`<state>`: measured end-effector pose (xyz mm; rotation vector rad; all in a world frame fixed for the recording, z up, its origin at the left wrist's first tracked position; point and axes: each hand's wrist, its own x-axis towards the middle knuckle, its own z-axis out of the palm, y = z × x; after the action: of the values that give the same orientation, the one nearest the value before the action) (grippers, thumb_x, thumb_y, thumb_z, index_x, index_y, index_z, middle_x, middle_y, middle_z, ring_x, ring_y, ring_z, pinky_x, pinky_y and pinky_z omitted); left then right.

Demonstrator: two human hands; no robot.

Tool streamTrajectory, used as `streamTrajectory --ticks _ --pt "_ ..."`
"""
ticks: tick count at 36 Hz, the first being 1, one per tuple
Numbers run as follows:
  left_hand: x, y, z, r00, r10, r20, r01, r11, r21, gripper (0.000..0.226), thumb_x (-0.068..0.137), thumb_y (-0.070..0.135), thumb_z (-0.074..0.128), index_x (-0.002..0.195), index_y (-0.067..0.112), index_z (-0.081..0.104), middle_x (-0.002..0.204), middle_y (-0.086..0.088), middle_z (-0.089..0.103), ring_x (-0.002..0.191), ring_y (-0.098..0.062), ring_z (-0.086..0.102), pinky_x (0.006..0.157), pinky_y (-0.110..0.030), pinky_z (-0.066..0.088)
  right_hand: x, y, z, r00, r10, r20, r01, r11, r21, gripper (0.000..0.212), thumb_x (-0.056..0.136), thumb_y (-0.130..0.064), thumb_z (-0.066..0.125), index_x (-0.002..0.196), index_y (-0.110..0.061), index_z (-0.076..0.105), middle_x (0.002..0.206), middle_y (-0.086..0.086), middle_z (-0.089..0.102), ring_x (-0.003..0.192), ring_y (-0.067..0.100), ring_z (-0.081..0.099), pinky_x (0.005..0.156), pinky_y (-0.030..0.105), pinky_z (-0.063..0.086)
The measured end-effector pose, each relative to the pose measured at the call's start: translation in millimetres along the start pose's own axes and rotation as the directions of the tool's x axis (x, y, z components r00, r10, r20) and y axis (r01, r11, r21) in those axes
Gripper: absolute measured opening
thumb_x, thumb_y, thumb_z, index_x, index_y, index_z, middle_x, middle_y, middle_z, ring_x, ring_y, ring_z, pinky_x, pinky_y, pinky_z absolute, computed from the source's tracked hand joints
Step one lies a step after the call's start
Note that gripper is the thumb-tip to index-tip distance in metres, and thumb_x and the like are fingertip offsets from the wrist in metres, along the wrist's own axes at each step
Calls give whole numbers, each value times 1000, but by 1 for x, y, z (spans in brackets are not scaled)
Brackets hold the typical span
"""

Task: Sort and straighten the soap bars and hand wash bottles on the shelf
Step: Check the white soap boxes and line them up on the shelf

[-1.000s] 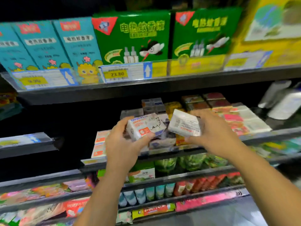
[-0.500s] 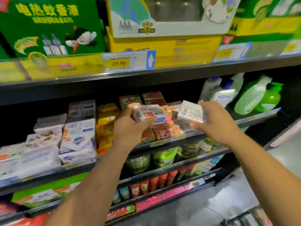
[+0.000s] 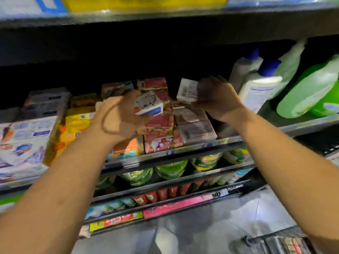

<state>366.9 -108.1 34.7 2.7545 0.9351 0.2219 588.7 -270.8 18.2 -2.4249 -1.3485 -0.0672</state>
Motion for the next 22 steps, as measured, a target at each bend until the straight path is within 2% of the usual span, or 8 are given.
streamTrajectory --ticks 2,3,6,8,11,15,20,22 --pt "3 5 4 1000 4 4 -4 1000 -2 75 94 52 58 155 18 30 150 -14 47 132 -36 48 96 -40 44 12 -1 5 998 -53 19 53 998 -23 80 65 -66 42 114 -8 69 117 17 65 114 32 57 94 30 31" --pt "3 8 7 1000 4 3 -4 1000 15 74 95 54 54 155 19 29 148 -15 49 129 -38 49 93 -40 42 19 0 7 999 -45 2 45 999 1 82 63 -68 44 114 -7 69 117 17 65 114 34 57 96 31 32" --pt "3 12 14 1000 -12 17 10 990 139 69 97 60 42 153 24 23 140 -18 50 120 -42 49 87 -41 33 38 7 14 995 91 -31 -88 992 95 71 66 -47 80 123 -8 63 124 15 61 120 32 54 97 29 37" --pt "5 11 16 1000 -27 13 24 983 180 70 97 63 37 153 25 19 147 -14 41 126 -40 45 93 -42 33 49 10 23 994 109 -14 -105 981 160 79 61 -42 84 129 -9 59 128 16 59 123 32 54 103 32 42" --pt "7 9 18 1000 -10 -14 12 984 177 74 95 66 35 154 25 15 155 -10 31 133 -37 39 99 -43 32 62 14 33 993 115 -7 -107 948 299 86 62 -31 86 138 -8 53 134 20 54 124 37 54 105 51 46" --pt "7 7 21 999 9 -45 -1 986 168 76 94 66 37 157 28 16 157 -8 28 138 -35 32 101 -43 31 79 14 41 993 108 44 -116 964 240 76 79 -21 83 146 -14 47 144 13 48 133 29 47 111 35 39" --pt "12 3 23 998 18 -55 -10 991 131 79 93 67 39 158 29 17 161 -7 25 140 -37 32 104 -43 33 87 22 39 944 97 315 -211 912 352 70 89 -21 76 150 -17 43 131 -5 52 120 10 51 91 16 42" --pt "13 3 23 999 13 -44 -8 994 106 78 93 65 41 158 29 19 159 -8 28 137 -37 36 104 -44 35 86 24 38 926 82 369 -228 899 373 70 91 -25 73 152 -19 40 132 -8 51 120 6 48 92 16 41"
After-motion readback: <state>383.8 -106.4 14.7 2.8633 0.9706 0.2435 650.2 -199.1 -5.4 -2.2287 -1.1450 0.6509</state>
